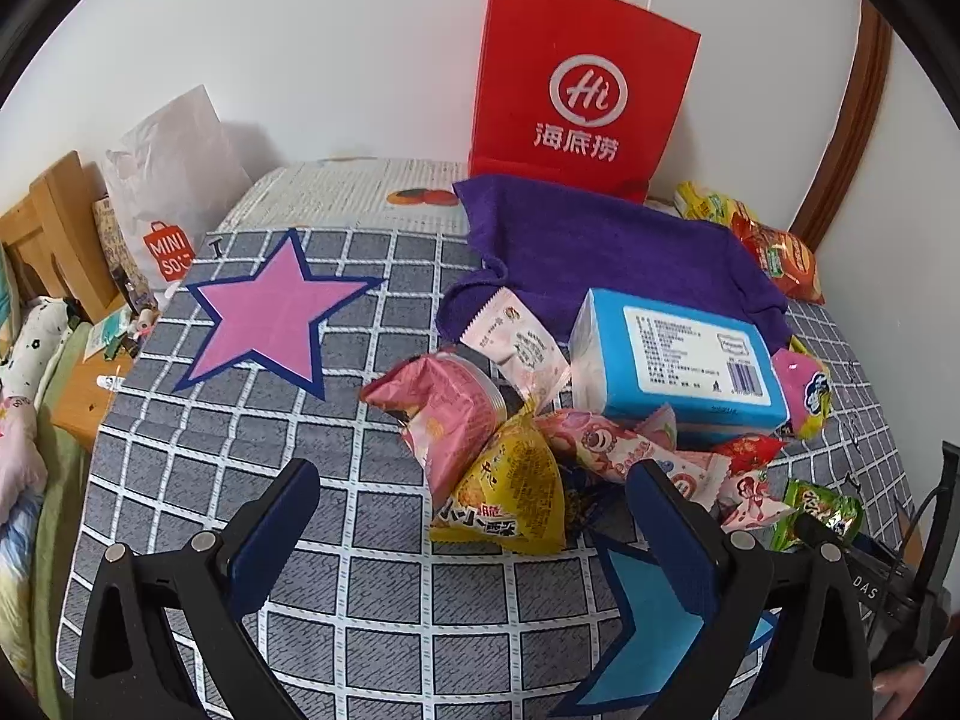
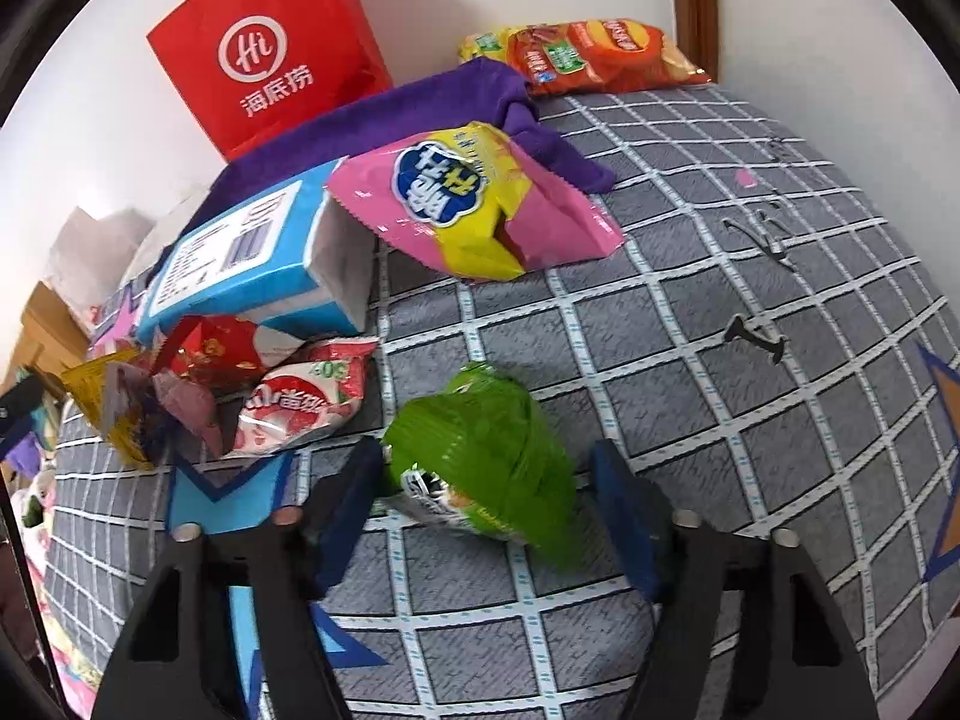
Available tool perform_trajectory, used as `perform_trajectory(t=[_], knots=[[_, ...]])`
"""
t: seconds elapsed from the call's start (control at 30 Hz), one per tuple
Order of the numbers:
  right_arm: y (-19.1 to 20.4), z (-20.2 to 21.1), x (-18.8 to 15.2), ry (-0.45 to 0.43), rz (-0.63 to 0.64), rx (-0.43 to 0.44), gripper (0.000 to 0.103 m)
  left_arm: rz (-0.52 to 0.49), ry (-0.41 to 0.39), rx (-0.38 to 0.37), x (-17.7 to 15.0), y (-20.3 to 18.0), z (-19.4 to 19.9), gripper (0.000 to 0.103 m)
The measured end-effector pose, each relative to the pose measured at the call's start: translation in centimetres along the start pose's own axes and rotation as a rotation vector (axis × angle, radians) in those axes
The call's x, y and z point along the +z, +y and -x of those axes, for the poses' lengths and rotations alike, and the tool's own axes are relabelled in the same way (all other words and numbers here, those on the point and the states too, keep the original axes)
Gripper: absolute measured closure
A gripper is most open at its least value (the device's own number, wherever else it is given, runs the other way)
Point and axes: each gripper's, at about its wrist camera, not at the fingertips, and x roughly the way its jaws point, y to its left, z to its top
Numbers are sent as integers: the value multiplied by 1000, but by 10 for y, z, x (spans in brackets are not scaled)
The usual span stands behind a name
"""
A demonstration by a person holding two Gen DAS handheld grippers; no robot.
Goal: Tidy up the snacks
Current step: 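Grasp the green snack pouch with the right tool while the left tool grasps the yellow triangular packet, then carry the green pouch and yellow packet over the purple cloth with both tools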
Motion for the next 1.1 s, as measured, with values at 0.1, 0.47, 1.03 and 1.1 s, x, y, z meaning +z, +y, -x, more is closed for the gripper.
perform_trajectory(t=[0.1, 0.47, 1.03, 1.1], knots=[[5, 2, 0, -4, 32, -12, 43, -9, 16, 1, -2, -1, -8, 1], [0, 25, 8, -60, 16, -44, 43, -24, 63, -59, -7, -1, -32, 22], [5, 39, 15, -82, 36, -64, 48, -62, 121, -85, -6, -7, -48, 60], [7, 40, 15, -82, 41, -62, 48, -62, 118, -93, -5, -7, -45, 62]])
